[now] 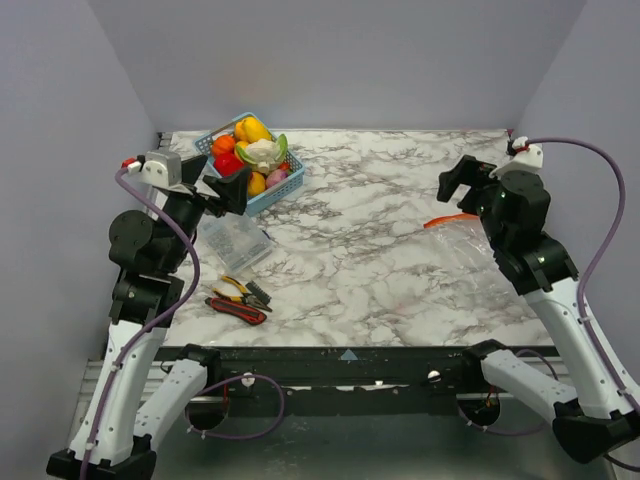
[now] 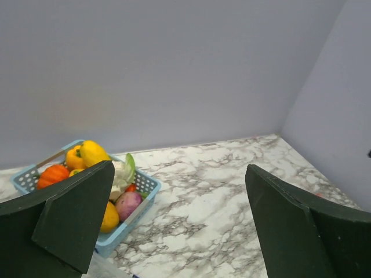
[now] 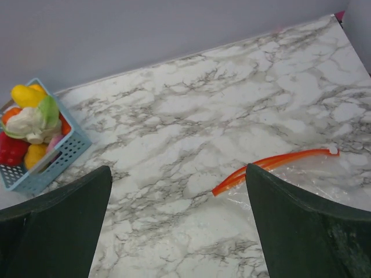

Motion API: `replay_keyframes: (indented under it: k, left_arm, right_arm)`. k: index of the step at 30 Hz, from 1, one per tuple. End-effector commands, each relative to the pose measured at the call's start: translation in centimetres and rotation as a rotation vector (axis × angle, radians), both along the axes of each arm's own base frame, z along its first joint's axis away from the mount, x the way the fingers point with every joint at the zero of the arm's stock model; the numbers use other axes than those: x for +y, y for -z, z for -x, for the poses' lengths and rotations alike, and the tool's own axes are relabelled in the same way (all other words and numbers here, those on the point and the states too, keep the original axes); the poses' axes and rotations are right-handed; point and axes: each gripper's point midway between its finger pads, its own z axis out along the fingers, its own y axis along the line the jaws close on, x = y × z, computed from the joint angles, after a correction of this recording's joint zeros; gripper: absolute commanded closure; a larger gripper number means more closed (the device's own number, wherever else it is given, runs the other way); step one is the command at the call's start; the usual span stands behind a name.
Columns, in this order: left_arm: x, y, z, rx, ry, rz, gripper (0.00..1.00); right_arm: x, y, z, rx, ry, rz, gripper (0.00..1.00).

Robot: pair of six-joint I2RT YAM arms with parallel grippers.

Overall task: Place the food in the zip-top bag and seal the zipper
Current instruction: Pick up the zipper food storage bag at the center of the board.

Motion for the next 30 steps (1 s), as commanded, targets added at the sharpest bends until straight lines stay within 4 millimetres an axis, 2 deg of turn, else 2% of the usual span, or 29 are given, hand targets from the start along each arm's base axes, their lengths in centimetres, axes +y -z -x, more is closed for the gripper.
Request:
replay_keyframes:
  k: [1, 7, 8, 9, 10, 15, 17, 19, 21, 24, 30]
  left_arm:
    - [-2.1, -0.8, -0.4, 0.021, 0.061, -0.022, 0.02]
    - [-4.7, 0.7, -1.6, 0.077, 0.121, -0.085, 0.02]
    - [-4.7, 0.4, -1.0, 0.059, 0.126, -0.087, 0.02]
    - [-5.3, 1.7, -1.9, 0.094, 0.130, -0.102, 0.02]
    - [-5.6, 2.2, -1.9, 0.105, 0.136, -0.108, 0.02]
    - [-7.0, 5.2, -1.8, 0.153, 0.176, -0.127, 0.01]
    - [-7.5, 5.8, -1.6, 0.170, 0.196, -0.123, 0.01]
    - [-7.9, 6.2, -1.3, 0.177, 0.213, -0.131, 0.02]
    - [-8.1, 6.3, -1.1, 0.175, 0.219, -0.133, 0.01]
    - [-8.3, 6.7, -1.0, 0.171, 0.222, -0.140, 0.02]
    - [-8.9, 7.4, -1.1, 0.180, 0.226, -0.168, 0.02]
  right_arm:
    - [-1.9, 3.1, -0.1, 0.129, 0.111, 0.047, 0.00]
    - [-4.8, 6.8, 0.3, 0.259, 0.298, 0.108, 0.00]
    - [-5.1, 7.6, 0.4, 0.275, 0.322, 0.119, 0.00]
    - [-5.6, 8.2, 0.6, 0.287, 0.355, 0.118, 0.00]
    - [-6.0, 9.1, 0.8, 0.305, 0.391, 0.117, 0.00]
    - [-6.1, 14.2, 1.9, 0.417, 0.499, 0.015, 0.00]
    - [-6.1, 16.2, 2.1, 0.453, 0.548, -0.022, 0.00]
    - [-6.4, 17.3, 2.0, 0.469, 0.603, -0.030, 0.00]
    - [-6.5, 17.8, 1.3, 0.469, 0.648, -0.041, 0.00]
    - [-6.0, 18.1, -0.9, 0.476, 0.647, -0.005, 0.00]
    - [-8.4, 18.8, -5.2, 0.524, 0.754, 0.222, 0.00]
